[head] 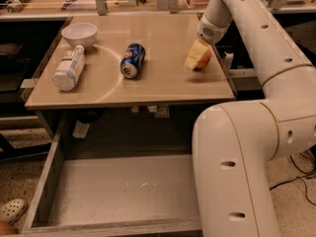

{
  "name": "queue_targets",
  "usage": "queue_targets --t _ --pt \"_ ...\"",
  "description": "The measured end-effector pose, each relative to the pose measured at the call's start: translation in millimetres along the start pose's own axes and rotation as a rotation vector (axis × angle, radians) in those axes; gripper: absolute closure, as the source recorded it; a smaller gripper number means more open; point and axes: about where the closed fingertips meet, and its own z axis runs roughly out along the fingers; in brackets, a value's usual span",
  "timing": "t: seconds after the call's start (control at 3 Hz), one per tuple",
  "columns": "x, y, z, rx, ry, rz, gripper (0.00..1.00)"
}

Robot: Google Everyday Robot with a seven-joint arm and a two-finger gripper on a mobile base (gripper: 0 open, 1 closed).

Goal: Place orange into top drawer

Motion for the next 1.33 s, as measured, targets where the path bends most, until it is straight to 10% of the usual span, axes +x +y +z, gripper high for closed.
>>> queue_targets --t 1.33 --pt "-0.1 -0.1 -0.2 0.001 0.0 0.0 0.89"
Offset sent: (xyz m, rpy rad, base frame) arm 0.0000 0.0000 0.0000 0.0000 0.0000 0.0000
